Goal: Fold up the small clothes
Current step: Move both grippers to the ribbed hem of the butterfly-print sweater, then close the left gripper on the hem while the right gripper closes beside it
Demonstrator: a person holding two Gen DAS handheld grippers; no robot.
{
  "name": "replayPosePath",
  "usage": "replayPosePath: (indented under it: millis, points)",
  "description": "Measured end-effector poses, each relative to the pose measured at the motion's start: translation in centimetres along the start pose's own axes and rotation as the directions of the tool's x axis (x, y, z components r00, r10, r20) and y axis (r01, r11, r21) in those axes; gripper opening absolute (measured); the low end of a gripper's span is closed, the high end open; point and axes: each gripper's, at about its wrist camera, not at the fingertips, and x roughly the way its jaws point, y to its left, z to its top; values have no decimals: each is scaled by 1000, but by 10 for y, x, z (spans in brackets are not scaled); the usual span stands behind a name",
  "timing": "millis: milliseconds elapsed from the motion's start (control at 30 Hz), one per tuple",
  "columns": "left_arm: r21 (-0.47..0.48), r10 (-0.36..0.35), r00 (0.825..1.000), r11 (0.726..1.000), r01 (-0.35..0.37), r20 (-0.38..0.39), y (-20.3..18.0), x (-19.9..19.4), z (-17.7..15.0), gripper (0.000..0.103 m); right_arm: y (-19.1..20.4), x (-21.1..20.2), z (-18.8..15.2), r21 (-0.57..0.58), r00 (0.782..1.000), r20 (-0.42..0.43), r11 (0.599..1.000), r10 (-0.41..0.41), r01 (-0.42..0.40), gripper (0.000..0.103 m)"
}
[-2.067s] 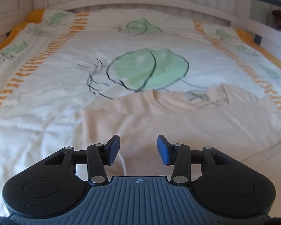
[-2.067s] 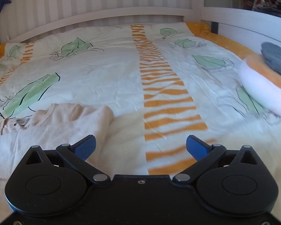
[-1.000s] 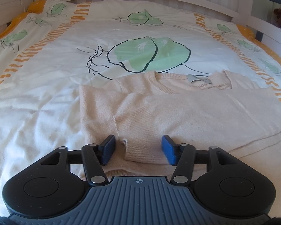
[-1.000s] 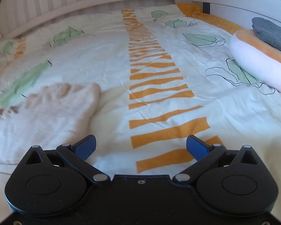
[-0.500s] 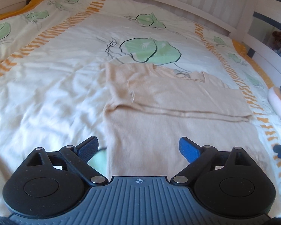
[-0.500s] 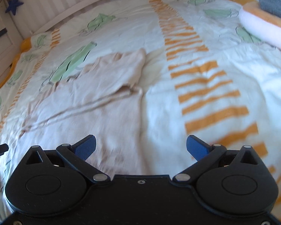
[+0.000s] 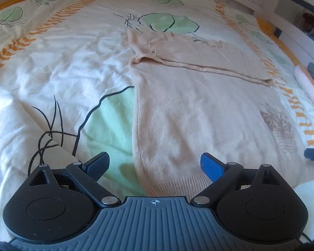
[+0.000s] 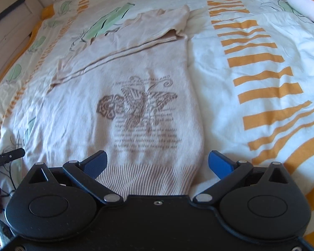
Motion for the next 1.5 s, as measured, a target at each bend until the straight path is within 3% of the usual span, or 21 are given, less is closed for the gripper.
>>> replayPosePath:
  millis: [233,367,600,700,867,1033,1067,1133,1200,1267,1400,1500]
  points:
    - [63,6,996,998,-1,-91,-5,16,-4,102,-1,8,-1,-9,999,-41,1000,9,-9,103]
    - [79,-61,986,994,74,-155,-8,26,-5,102,0,13,0,-32,994,-102,999,31,-34,103]
    - [37,-129,979,990,137,-156,0,23,-5,99,-7,12,3,-10,982,-152,993,111,-114,103]
    - [22,-141,979,989,145,-147,1,22,-4,87,-8,11,4,-9,977,-166,990,134,-138,103]
    - [-34,-167,977,986,164,-128,10,19,-2,57,-10,9,5,3,973,-169,987,157,-159,103]
    - [-93,-204,971,977,194,-125,18,19,0,40,-11,7,5,11,973,-156,985,172,-172,103]
    - [-97,-205,971,976,194,-125,19,19,0,35,-11,6,5,14,974,-148,985,172,-172,100]
    - [-108,-217,967,973,204,-129,20,19,0,23,-15,5,3,38,973,-140,983,182,-179,79]
    - [-124,-238,963,967,223,-127,22,19,-1,15,-23,8,1,97,966,-145,975,212,-200,42]
    - [-129,-237,965,966,222,-115,21,18,-2,13,-27,6,-2,120,966,-128,970,227,-212,26]
    - [-154,-250,966,959,238,-65,21,11,-3,10,-28,-7,0,129,958,-38,952,284,-277,15]
    - [-203,-295,956,935,290,7,23,2,0,9,-30,-18,7,145,944,53,933,325,-329,15]
